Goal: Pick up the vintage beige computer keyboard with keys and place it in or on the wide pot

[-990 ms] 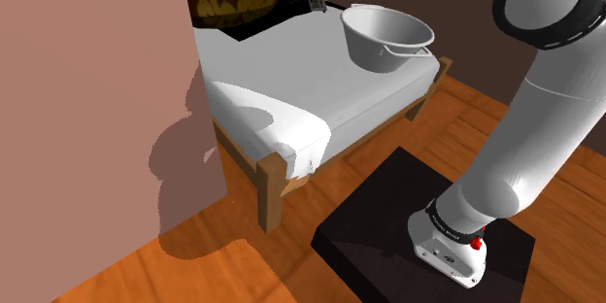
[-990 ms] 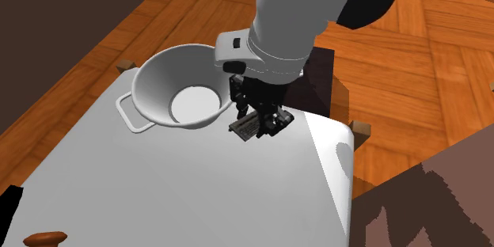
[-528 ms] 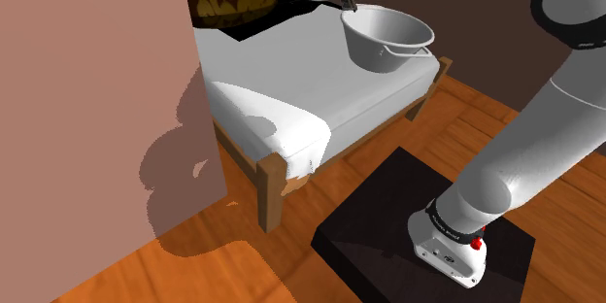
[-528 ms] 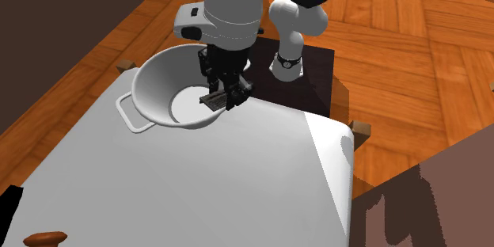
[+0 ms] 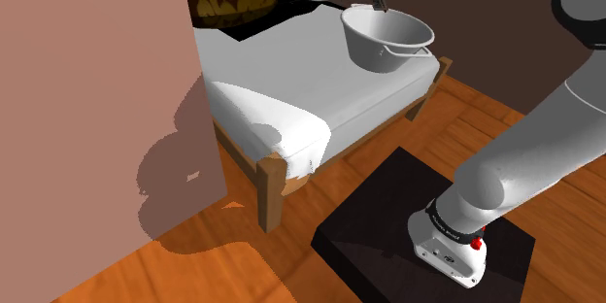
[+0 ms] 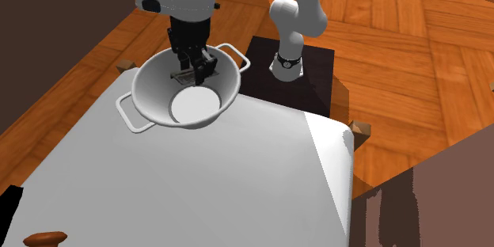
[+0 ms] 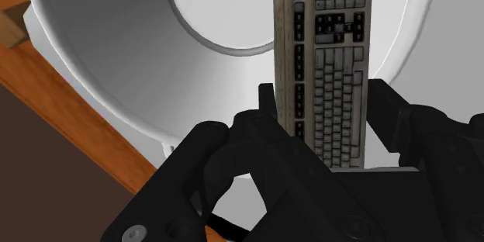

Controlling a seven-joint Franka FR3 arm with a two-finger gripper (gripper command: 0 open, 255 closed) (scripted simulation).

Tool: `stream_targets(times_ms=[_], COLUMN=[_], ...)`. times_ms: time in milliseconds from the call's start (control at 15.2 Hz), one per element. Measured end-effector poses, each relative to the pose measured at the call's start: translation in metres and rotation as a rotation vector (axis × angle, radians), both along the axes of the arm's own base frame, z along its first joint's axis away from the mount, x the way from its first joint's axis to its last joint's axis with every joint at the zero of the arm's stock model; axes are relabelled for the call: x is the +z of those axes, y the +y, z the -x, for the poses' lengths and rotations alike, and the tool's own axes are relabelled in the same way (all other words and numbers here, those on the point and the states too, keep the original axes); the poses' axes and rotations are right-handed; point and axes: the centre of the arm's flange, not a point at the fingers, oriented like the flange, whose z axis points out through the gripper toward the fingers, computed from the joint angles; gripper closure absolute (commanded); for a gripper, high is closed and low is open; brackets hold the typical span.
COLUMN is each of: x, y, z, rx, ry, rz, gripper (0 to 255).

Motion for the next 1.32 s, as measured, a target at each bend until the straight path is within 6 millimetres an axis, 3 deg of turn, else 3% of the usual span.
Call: stream_targets(times_ms=[264, 396, 1320], x=[0.003, -0.002, -0.073], y=[-0.045, -0.059, -0.062], z=[0.035, 0.039, 0.04], rx=[-0.001, 0.0, 0.001], ry=[0.0, 0.0, 0.0], rz=[-0.001, 0.0, 0.0], gripper=[255, 255, 255])
